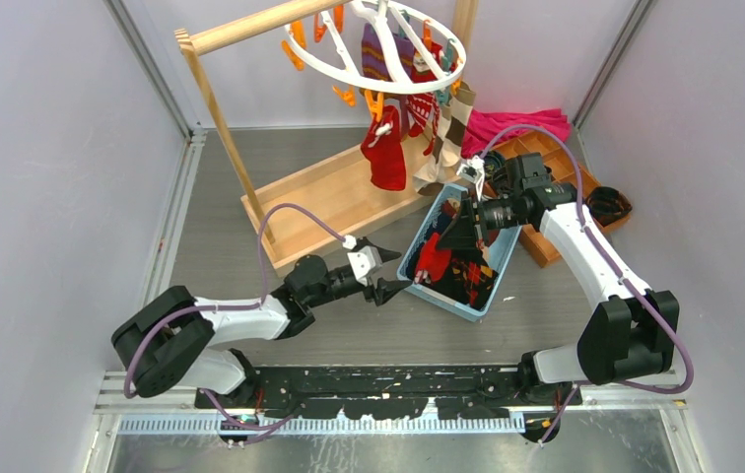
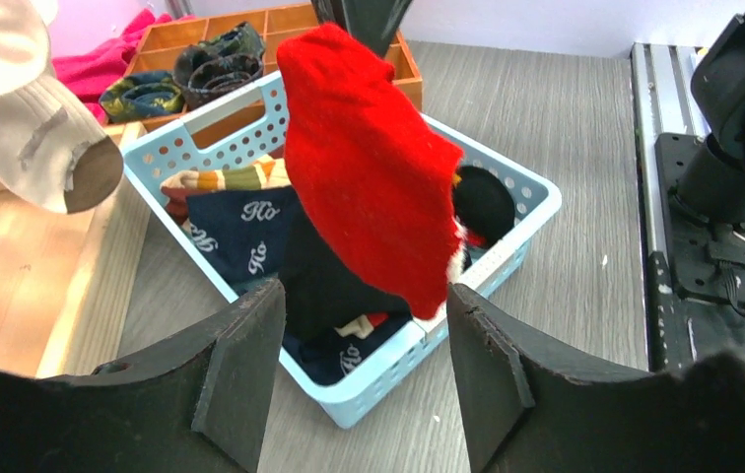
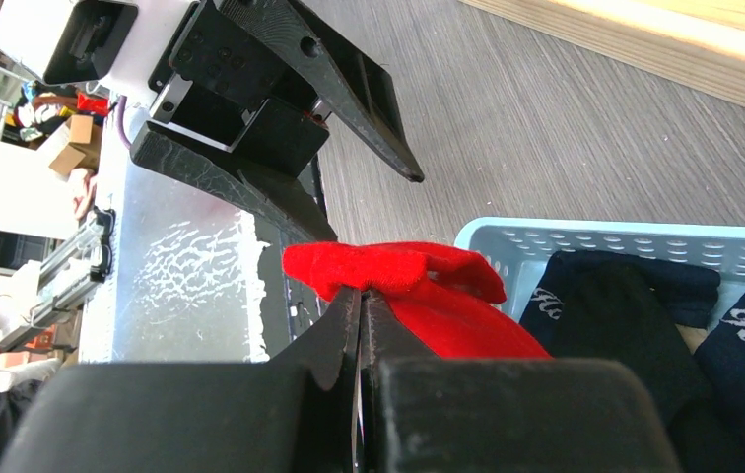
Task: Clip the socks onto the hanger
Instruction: Pick up the sock from the bin.
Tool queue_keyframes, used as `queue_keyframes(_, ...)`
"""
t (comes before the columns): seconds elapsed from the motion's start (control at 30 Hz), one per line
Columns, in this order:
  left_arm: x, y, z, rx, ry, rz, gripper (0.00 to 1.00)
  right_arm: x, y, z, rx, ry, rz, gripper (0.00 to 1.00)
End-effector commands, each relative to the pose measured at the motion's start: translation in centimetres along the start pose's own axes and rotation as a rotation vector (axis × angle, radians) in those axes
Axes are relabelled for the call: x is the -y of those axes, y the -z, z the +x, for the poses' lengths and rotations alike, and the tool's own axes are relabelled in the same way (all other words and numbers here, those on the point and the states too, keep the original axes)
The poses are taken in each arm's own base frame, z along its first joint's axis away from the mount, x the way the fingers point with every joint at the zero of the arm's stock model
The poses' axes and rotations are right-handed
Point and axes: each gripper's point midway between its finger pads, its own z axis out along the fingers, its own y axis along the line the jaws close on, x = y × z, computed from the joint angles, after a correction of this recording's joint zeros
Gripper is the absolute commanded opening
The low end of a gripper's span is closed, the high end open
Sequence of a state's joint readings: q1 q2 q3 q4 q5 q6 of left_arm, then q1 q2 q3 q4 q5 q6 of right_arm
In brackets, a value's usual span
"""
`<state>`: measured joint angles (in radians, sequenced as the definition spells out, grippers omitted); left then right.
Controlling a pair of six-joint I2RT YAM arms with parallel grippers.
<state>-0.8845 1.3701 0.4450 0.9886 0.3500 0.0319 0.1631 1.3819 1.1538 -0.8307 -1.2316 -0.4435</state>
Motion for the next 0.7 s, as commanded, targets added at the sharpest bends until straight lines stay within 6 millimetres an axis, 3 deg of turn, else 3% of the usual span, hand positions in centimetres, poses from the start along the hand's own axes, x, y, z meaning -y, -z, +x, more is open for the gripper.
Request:
queue_keyframes(0.0,0.4,1.1,-1.9,0.071,-0.045,0.000,0.62,-0.5,0.1,-1.3,0.013,0.062,-0.006,0.01)
queue_keyframes(0.17,0.9,0.9,-2.2,0.058,-0.015,0.027,0.62,-0.4,0.0,-1.2,0.011,0.058,-0.012,0.01)
queue_keyframes(0.37,1.0,-1.1,-1.6,0.070,0.006,0.026,0.61,-0.5,-0.2,-1.1,0.008,0.060,-0.015,0.01)
queue_keyframes(0.67,0.1,-2.1,-1.5,0.077,-0.004,-0.020,0.51,-0.5,-0.4,-1.0,0.001,0.057,-0.017,0.01)
